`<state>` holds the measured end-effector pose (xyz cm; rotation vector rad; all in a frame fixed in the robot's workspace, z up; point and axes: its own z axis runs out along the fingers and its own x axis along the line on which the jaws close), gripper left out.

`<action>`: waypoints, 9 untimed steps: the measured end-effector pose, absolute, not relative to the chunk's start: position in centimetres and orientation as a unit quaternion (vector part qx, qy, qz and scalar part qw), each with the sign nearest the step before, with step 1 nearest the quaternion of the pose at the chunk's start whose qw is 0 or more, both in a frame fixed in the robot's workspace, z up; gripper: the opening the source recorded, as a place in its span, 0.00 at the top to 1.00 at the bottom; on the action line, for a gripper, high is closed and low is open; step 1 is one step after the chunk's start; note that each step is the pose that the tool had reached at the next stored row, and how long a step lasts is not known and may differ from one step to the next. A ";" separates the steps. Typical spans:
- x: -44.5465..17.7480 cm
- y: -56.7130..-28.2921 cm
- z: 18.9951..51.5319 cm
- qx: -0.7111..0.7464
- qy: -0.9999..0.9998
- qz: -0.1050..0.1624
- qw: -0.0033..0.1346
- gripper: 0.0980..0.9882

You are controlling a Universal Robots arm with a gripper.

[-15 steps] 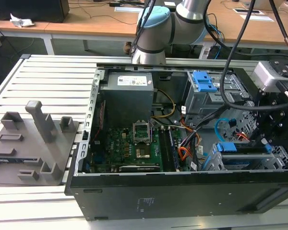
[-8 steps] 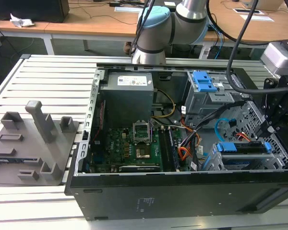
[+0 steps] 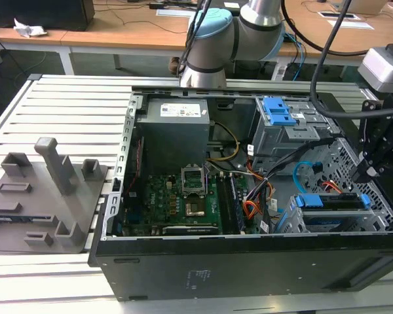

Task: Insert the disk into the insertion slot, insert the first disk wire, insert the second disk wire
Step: 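Insert the first disk wire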

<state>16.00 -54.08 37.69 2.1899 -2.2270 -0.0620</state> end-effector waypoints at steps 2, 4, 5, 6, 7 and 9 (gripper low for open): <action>14.7 -54.1 37.7 0.701 -0.713 -0.020 0.009 0.99; 14.3 -54.1 37.7 0.701 -0.713 -0.020 0.009 0.99; 14.3 -54.1 37.7 0.701 -0.713 -0.020 0.009 0.99; 14.3 -54.1 37.7 0.701 -0.713 -0.020 0.009 0.99; 14.3 -54.1 37.7 0.701 -0.713 -0.020 0.009 0.99; 14.3 -54.1 37.7 0.701 -0.713 -0.020 0.009 0.99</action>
